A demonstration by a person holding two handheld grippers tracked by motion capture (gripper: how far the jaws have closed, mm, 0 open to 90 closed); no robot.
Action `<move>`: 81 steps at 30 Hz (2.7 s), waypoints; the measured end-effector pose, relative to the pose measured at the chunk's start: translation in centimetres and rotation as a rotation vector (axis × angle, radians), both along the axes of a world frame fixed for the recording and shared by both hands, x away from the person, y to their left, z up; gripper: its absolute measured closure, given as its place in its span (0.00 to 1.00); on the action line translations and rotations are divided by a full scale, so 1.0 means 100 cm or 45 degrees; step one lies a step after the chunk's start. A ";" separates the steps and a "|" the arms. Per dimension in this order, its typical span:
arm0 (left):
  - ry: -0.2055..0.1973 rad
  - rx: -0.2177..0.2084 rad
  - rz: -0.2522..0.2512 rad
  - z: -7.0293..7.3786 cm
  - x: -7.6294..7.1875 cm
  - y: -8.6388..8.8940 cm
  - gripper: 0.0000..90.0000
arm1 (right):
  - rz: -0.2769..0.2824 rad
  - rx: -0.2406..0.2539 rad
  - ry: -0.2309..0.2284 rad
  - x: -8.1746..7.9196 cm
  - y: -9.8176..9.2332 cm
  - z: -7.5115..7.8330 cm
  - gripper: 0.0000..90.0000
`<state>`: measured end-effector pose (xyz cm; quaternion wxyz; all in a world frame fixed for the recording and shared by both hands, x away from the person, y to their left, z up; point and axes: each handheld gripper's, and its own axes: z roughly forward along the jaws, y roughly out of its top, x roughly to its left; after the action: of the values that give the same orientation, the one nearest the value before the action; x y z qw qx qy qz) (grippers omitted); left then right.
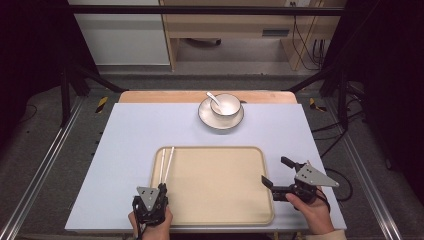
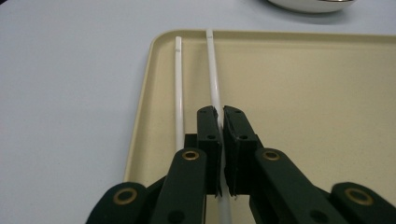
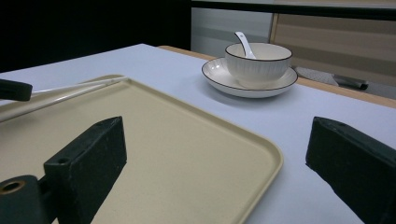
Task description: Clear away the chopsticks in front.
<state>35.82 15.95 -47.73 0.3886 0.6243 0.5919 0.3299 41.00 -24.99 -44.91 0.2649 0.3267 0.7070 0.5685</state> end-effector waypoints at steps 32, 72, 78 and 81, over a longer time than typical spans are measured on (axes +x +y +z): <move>0.068 -0.012 -0.007 -0.007 0.003 -0.001 0.88 | 0.003 0.000 0.003 0.000 0.000 0.000 0.06; -0.266 -0.038 -0.569 0.086 0.077 0.086 0.18 | -0.031 0.012 -0.008 0.001 -0.006 0.000 0.05; -0.327 -0.027 -0.648 0.086 0.074 0.107 0.12 | -0.041 0.027 -0.012 0.001 -0.008 0.000 0.04; -0.345 -0.053 -0.657 0.082 0.073 0.117 0.07 | -0.038 0.030 -0.023 0.001 -0.009 0.000 0.03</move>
<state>43.10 27.63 -39.57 0.5477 0.6965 0.3630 0.2883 41.13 -25.90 -44.87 0.2758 0.3351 0.6929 0.5758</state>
